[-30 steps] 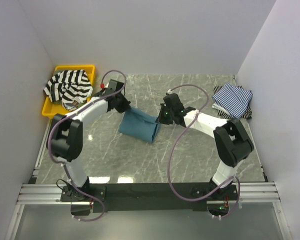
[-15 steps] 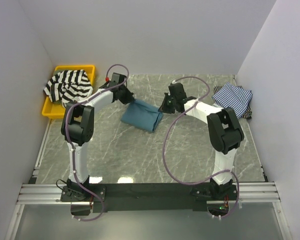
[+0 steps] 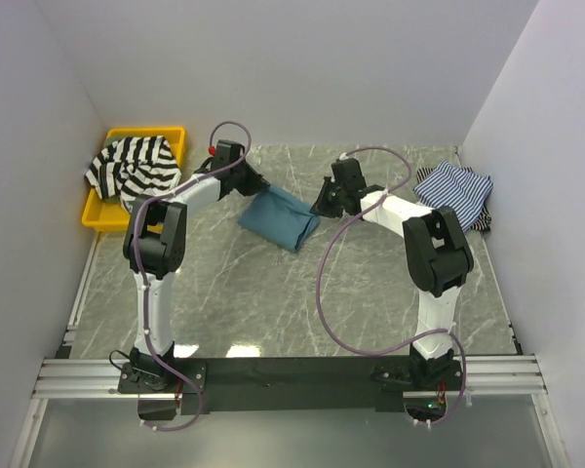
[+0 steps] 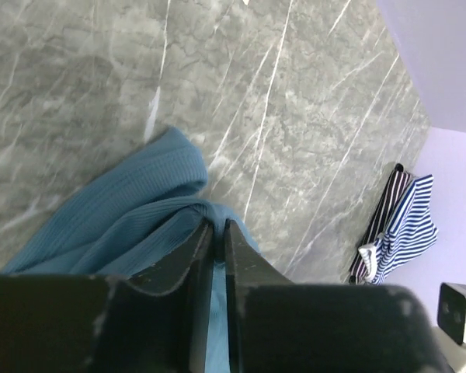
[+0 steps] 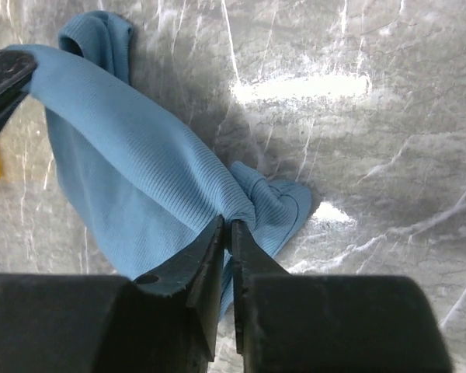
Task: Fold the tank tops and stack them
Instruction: Fold the tank top
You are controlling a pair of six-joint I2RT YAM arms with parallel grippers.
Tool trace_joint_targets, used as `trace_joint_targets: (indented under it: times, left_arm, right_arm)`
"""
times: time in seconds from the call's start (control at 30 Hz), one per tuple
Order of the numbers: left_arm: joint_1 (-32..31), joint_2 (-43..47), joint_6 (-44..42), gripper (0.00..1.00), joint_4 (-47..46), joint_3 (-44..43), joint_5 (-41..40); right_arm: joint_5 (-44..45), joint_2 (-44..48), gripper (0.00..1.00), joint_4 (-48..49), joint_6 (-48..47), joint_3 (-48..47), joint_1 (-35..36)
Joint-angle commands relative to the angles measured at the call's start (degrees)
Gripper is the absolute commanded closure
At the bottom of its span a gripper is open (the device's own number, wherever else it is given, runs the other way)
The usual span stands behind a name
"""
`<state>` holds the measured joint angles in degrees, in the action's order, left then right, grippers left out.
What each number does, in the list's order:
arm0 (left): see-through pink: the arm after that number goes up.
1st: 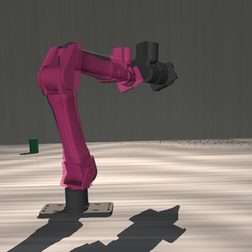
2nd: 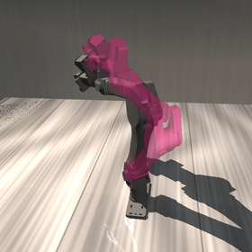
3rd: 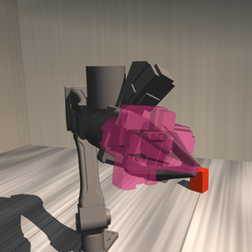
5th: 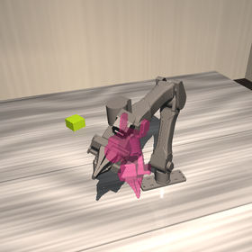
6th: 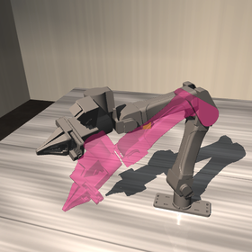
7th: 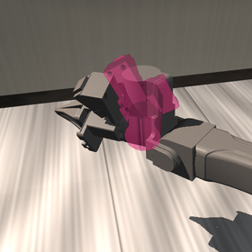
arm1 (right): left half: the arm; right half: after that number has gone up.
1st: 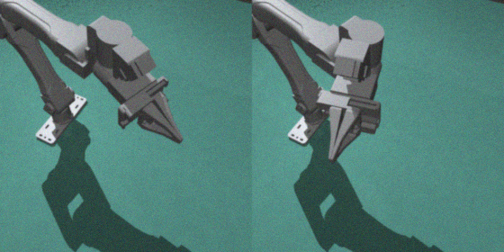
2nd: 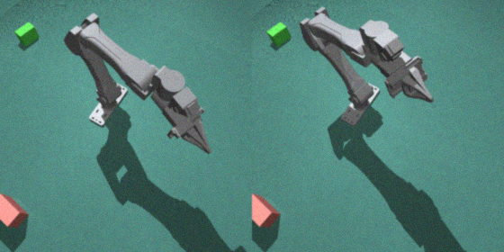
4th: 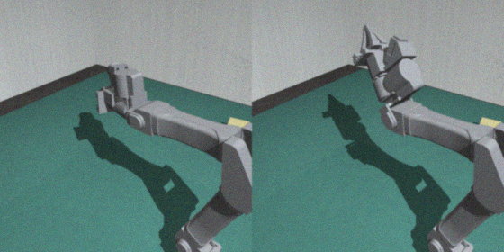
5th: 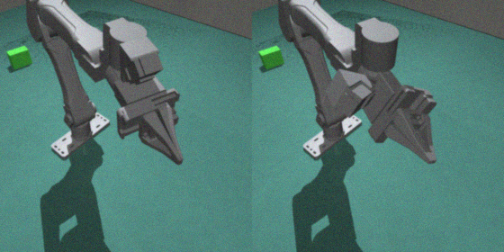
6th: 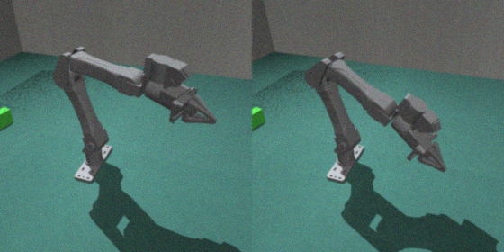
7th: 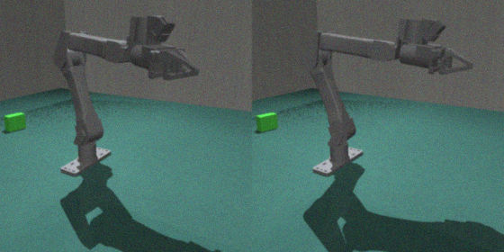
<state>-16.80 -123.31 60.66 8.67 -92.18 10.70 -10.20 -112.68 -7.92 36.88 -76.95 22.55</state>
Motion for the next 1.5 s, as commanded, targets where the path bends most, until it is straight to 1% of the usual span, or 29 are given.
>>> trace_joint_targets:
  times: [0.0, 0.03, 0.1, 0.17, 0.2, 0.23, 0.27, 0.3, 0.33, 0.37, 0.4, 0.53, 0.7, 0.8, 0.83, 0.97, 1.0, 1.03, 1.07, 1.13, 1.17, 1.27, 1.3, 1.33, 1.37, 1.4, 1.47]
  left_arm:
    - [0.45, -0.97, -0.45, 0.84, -5.06, -1.60, 1.61]
    - [0.45, -1.06, -0.89, 0.81, -5.06, -1.68, 1.52]
    - [0.71, -1.15, -0.99, 0.78, -6.20, -1.25, 2.39]
    - [0.80, -1.15, -1.25, 0.73, -6.82, -1.42, 2.66]
    - [0.97, -1.23, -1.42, 0.71, -7.17, -1.60, 3.18]
    - [0.98, -1.24, -1.95, 0.66, -7.35, -1.77, 3.54]
    - [0.98, -0.89, -2.21, 0.63, -7.52, -2.21, 3.71]
    - [0.98, -0.54, -2.39, 0.60, -7.78, -2.30, 3.98]
    - [0.98, -0.18, -3.00, 0.54, -8.05, -2.39, 4.07]
    - [1.06, 0.60, -3.36, 0.50, -8.23, -2.48, 4.24]
    - [1.06, 1.13, -3.71, 0.45, -8.23, -2.65, 4.42]
    - [1.68, 4.64, -5.55, 0.37, -9.63, -2.65, 4.68]
    - [1.77, 11.23, -7.22, 0.36, -8.84, -0.64, 4.07]
    - [1.77, 17.03, -6.27, 0.35, -8.84, 4.89, 2.75]
    - [1.77, 18.53, -6.17, 0.36, -8.84, 7.95, 2.49]
    - [1.59, 25.29, -4.94, 0.38, -4.98, 15.17, -0.85]
    - [1.50, 26.61, -3.90, 0.39, -5.58, 17.19, -1.38]
    - [0.98, 27.76, -3.54, 0.39, -6.98, 21.56, -1.47]
    - [0.72, 29.16, -3.19, 0.39, -8.21, 23.17, -2.08]
    - [-0.07, 29.53, -2.66, 0.40, -8.23, 26.07, -2.44]
    - [-0.34, 29.18, -2.74, 0.40, -10.58, 26.78, -2.00]
    - [-2.27, 26.73, -3.00, 0.43, -10.95, 26.36, -0.68]
    - [-3.23, 26.02, -3.79, 0.43, -10.17, 25.83, -1.98]
    - [-5.33, 24.10, -4.06, 0.43, -8.86, 24.00, -2.78]
    - [-6.31, 23.03, -4.24, 0.44, -8.84, 23.11, -3.40]
    - [-7.19, 22.15, -4.41, 0.45, -6.75, 22.49, -3.75]
    - [-9.13, 19.96, -3.10, 0.46, -5.86, 21.43, -6.21]
  right_arm:
    - [0.09, 0.18, 0.83, 1.42, 0.73, -2.42, -0.57]
    - [0.44, 0.27, 0.82, 1.25, 0.65, -2.50, -0.66]
    - [1.31, 0.97, 0.77, 0.72, 0.47, -2.77, -0.75]
    - [1.84, 1.67, 0.70, 0.98, 0.64, -2.25, -0.84]
    - [2.11, 2.29, 0.68, 0.98, 0.82, -2.16, -1.10]
    - [2.37, 2.47, 0.65, 0.89, 0.91, -2.15, -1.36]
    - [2.46, 2.90, 0.61, 0.63, 0.74, -2.15, -1.45]
    - [2.72, 3.17, 0.59, 0.45, 0.65, -2.15, -1.54]
    - [3.16, 3.43, 0.57, 0.37, 0.65, -2.15, -1.63]
    - [3.43, 3.61, 0.54, 0.10, 0.56, -2.15, -1.71]
    - [3.52, 4.05, 0.52, -0.07, 0.38, -2.07, -1.80]
    - [4.57, 5.45, 0.48, -0.69, 0.12, -1.89, -1.98]
    - [5.89, 8.35, 0.44, -1.65, -0.41, -1.28, -2.07]
    - [7.38, 10.20, 0.44, -3.67, -1.11, -0.93, -1.98]
    - [7.91, 10.72, 0.43, -4.11, -1.37, -0.23, -1.89]
    - [9.84, 16.25, 0.42, -4.65, -1.81, 4.16, -1.54]
    - [10.02, 17.22, 0.42, -4.56, -1.90, 5.22, -0.41]
    - [11.59, 17.93, 0.42, -4.38, -2.08, 7.23, 0.21]
    - [12.12, 18.98, 0.42, -4.21, -2.25, 7.95, 1.09]
    - [13.97, 19.08, 0.41, -4.55, -2.43, 9.09, 3.37]
    - [14.50, 18.64, 0.41, -4.47, -2.69, 9.18, 3.82]
    - [16.60, 15.93, 0.41, -4.12, -4.09, 7.26, 4.35]
    - [17.40, 14.87, 0.41, -3.51, -4.97, 6.21, 4.35]
    - [19.58, 12.25, 0.39, -3.42, -6.98, 3.24, 4.18]
    - [19.95, 10.48, 0.39, -4.55, -8.22, 1.21, 4.09]
    - [19.87, 8.81, 0.39, -4.82, -9.45, -0.73, 4.09]
    - [18.65, 4.17, 0.39, -6.57, -12.34, -5.83, 3.91]
